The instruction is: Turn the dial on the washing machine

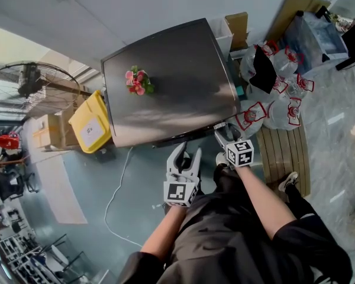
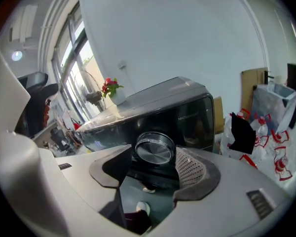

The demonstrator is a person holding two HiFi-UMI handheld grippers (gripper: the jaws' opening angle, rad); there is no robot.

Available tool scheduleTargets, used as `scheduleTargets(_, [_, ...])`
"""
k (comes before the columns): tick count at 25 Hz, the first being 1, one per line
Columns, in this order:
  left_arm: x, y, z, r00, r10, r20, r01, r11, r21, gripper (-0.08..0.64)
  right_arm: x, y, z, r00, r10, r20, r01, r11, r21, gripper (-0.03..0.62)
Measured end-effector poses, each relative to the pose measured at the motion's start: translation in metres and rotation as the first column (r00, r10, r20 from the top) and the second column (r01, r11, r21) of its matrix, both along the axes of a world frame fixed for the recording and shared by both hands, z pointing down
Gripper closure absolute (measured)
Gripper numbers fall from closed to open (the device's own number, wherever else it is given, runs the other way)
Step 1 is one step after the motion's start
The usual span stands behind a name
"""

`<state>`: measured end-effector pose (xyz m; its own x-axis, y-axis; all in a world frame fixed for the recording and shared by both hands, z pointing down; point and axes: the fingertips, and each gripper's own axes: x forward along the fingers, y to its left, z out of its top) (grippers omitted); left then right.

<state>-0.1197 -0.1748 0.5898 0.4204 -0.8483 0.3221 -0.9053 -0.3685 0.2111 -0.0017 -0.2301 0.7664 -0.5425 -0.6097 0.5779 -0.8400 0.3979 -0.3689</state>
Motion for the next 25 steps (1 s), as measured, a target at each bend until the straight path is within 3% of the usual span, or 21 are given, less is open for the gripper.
scheduleTargets(7, [-0.004, -0.003, 0.000, 1.000, -0.010, 0.013, 0.010, 1.000, -0.006, 0.408, -0.006, 0.002, 0.008, 0.987, -0.027, -0.160, 0.035, 0.998, 0.047, 0.344])
scheduleTargets(13, [-0.003, -0.006, 0.000, 1.000, -0.015, 0.010, 0.015, 1.000, -0.003, 0.408, -0.009, -0.005, 0.010, 0.981, -0.015, -0.195, 0.026, 0.998, 0.051, 0.344])
scheduleTargets(16, [-0.003, -0.004, 0.003, 1.000, -0.012, 0.013, 0.012, 1.000, -0.012, 0.408, -0.007, -0.005, 0.011, 0.989, -0.005, -0.149, 0.010, 0.999, 0.032, 0.344])
scheduleTargets(20, [-0.002, -0.002, 0.003, 1.000, -0.011, 0.016, 0.011, 1.000, -0.004, 0.408, -0.005, -0.005, 0.012, 1.000, 0.020, -0.011, -0.020, 1.000, -0.023, 0.345])
scheduleTargets(25, [0.001, -0.002, 0.001, 1.000, -0.011, 0.003, 0.011, 1.000, -0.002, 0.408, -0.002, -0.006, 0.013, 0.989, 0.058, 0.135, -0.046, 0.994, -0.096, 0.345])
